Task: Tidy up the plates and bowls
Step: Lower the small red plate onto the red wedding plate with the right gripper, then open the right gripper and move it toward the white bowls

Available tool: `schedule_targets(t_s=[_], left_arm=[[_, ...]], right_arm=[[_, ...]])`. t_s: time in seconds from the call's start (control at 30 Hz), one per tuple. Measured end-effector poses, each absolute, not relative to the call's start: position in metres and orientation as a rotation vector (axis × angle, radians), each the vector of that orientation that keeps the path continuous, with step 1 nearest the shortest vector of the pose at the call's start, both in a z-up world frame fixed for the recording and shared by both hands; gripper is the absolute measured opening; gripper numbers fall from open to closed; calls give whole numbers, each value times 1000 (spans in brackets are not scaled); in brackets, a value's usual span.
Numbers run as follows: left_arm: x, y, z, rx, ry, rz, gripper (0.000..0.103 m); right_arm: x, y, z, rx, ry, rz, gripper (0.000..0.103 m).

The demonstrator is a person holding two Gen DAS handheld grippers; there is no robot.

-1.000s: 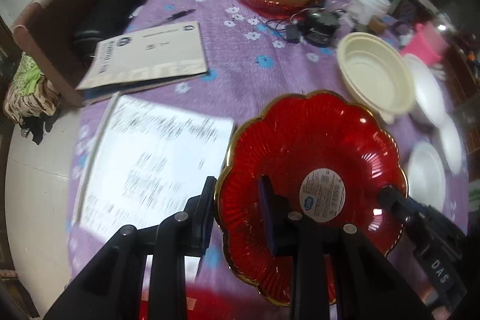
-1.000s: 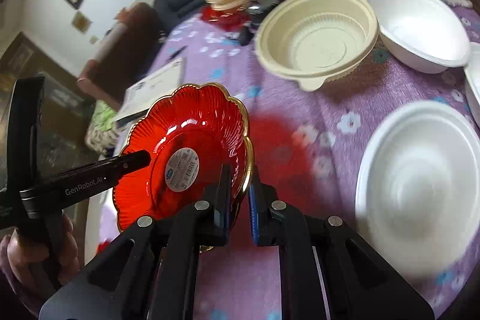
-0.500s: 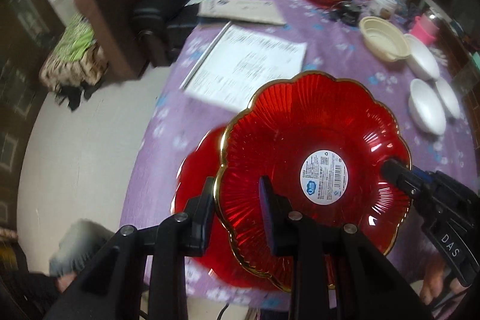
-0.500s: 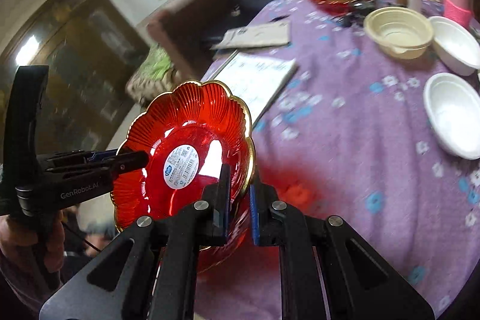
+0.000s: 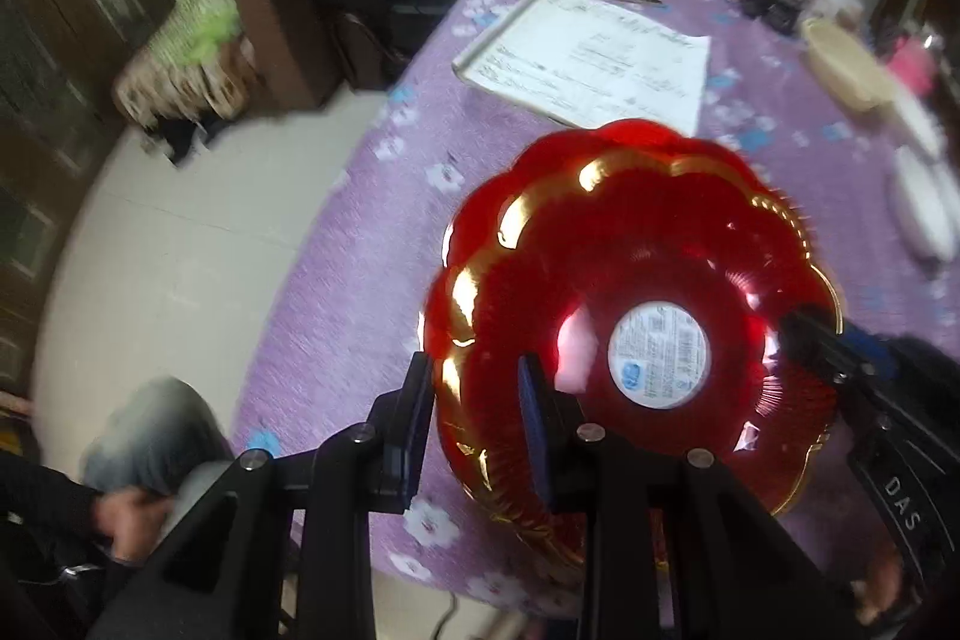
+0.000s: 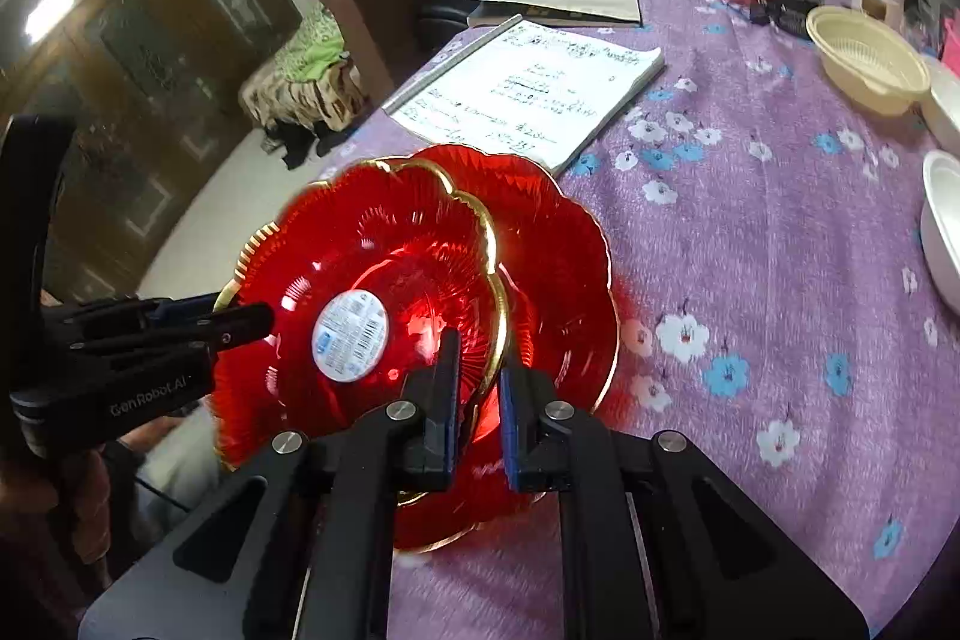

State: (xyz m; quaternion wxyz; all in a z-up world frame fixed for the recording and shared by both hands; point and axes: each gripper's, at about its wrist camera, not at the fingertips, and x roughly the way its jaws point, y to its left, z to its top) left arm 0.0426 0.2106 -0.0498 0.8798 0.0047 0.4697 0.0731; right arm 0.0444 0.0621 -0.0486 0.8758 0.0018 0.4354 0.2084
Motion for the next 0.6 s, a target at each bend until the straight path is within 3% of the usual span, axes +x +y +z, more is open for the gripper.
schedule_targets(t_s=[0.03, 0.17, 0.27, 0.33, 0.4, 0.43, 0.6], left_arm=[[42, 207, -50, 48, 962, 191, 28], [31, 208, -41, 83, 900, 291, 29], [12, 198, -14, 48, 801, 293, 31], [2, 180, 3, 40, 733, 249, 45], [-8, 144, 24, 33, 647, 137, 74], [-7, 130, 30, 33, 627, 95, 80], [21, 33, 45, 47, 616, -148, 82]], right_arm=[[46, 63, -51, -21, 920, 411, 18], [51, 43, -41, 37, 929, 469, 18], [44, 7, -18, 120, 828, 518, 18], [36, -27, -3, 148, 739, 486, 18], [30, -65, 6, 184, 683, 432, 18], [27, -90, 9, 210, 660, 389, 18], [19, -213, 8, 373, 645, 172, 18]])
